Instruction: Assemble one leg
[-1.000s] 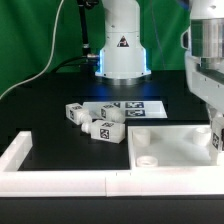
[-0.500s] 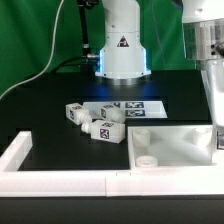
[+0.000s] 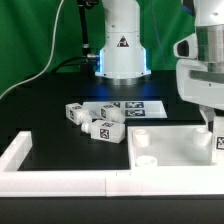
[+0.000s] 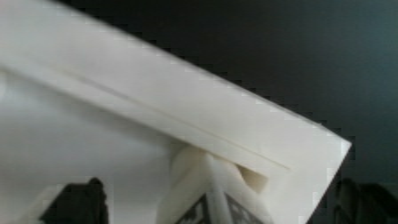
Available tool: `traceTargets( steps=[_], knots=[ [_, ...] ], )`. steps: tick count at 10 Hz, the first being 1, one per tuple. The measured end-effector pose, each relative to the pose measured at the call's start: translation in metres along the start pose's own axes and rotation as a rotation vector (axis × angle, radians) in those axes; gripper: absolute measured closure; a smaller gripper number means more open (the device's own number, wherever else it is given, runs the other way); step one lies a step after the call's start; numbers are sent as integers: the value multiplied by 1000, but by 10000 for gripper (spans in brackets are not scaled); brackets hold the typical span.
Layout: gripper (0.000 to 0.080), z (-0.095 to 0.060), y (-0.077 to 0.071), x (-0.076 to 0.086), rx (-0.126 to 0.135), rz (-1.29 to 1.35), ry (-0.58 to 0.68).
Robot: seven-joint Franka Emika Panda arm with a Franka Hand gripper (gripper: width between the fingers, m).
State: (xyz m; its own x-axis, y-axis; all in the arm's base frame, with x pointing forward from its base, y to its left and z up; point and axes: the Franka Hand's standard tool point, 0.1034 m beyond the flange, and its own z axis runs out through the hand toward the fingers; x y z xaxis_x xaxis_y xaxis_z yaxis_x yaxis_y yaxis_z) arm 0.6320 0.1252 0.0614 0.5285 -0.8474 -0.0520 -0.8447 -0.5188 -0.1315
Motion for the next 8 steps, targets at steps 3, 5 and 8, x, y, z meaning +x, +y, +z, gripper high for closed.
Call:
traceTargets(
  steps=[3, 5, 8],
  knots=[
    [150, -3, -3, 4, -71, -542, 35],
    [150, -3, -2, 13, -90, -688, 19],
    [503, -3, -2, 13, -91, -675, 20]
  ],
)
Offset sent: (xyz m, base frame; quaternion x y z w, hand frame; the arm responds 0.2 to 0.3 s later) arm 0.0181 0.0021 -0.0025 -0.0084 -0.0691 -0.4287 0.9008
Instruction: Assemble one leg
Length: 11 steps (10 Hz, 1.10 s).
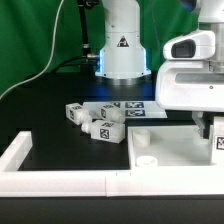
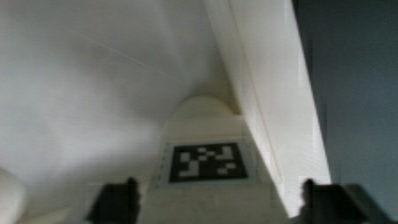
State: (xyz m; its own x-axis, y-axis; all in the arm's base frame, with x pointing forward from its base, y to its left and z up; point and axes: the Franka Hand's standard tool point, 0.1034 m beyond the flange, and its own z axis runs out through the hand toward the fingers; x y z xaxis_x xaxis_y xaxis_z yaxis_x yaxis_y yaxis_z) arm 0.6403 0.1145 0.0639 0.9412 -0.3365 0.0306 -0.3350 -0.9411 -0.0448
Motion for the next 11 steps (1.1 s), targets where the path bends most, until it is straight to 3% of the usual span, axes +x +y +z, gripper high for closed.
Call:
traceTargets(
  steps=[5, 8, 9, 11],
  knots=[
    [517, 0, 0, 0, 0, 402, 0],
    [517, 0, -1, 0, 2, 824, 1],
    [517, 0, 0, 0, 8, 933, -4],
    [517, 0, 0, 3, 50, 1202, -29]
  ],
)
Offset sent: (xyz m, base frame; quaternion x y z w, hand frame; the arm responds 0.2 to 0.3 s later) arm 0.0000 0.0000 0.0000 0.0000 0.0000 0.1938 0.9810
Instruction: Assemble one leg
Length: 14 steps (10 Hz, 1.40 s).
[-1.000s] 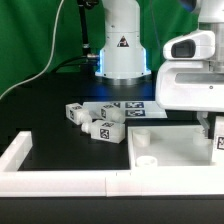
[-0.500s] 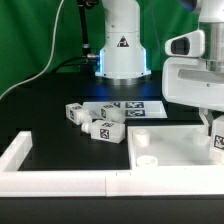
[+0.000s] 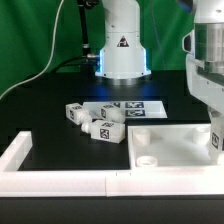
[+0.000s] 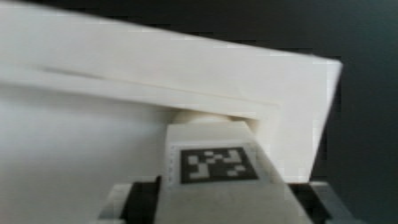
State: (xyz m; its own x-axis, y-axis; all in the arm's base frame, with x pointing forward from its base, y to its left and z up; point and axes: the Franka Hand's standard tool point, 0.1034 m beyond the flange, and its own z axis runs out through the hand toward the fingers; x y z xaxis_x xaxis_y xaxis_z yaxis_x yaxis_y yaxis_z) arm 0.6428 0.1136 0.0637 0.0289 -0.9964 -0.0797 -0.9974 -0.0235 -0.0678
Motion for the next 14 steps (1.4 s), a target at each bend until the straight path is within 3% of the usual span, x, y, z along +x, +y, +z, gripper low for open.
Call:
traceTargets(
  steps=[2, 8, 9, 10, 13, 14],
  knots=[
    [517, 1, 0, -1, 29, 243, -20],
    [510, -1, 0, -2, 36, 315, -31],
    [298, -12, -2, -6, 47, 286, -40],
    [177, -27, -2, -8, 60, 266, -52],
    [158, -70, -14, -10, 102, 237, -81],
    [151, -68, -14, -9, 105, 237, -78]
  ],
)
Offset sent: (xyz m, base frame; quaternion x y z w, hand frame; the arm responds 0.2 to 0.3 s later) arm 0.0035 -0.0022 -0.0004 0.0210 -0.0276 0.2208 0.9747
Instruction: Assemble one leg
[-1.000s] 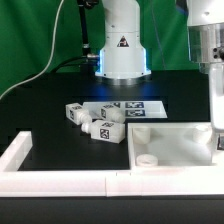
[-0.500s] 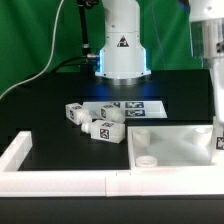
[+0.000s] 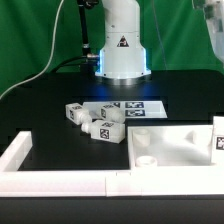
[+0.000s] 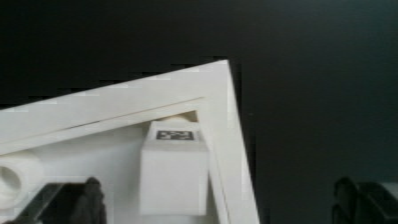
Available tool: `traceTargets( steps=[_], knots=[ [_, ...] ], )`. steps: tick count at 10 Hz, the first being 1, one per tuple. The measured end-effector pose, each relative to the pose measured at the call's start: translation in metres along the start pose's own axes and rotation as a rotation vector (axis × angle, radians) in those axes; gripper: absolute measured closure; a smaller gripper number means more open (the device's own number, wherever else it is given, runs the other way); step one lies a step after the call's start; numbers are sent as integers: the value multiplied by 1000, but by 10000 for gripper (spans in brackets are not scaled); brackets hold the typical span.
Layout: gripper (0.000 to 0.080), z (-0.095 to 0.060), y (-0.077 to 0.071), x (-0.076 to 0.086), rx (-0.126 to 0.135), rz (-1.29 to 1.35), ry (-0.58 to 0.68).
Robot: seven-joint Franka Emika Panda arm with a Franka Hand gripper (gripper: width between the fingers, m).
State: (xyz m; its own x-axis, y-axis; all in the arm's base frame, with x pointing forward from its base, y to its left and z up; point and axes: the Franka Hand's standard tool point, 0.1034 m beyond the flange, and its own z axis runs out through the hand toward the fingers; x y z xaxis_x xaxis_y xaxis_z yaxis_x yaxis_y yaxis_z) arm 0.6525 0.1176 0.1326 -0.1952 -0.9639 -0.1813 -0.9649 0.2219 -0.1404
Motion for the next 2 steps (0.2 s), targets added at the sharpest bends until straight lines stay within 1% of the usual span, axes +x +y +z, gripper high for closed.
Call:
traceTargets(
  steps=[2],
  knots=[
    [151, 1, 1, 0, -2, 0, 1]
  ],
)
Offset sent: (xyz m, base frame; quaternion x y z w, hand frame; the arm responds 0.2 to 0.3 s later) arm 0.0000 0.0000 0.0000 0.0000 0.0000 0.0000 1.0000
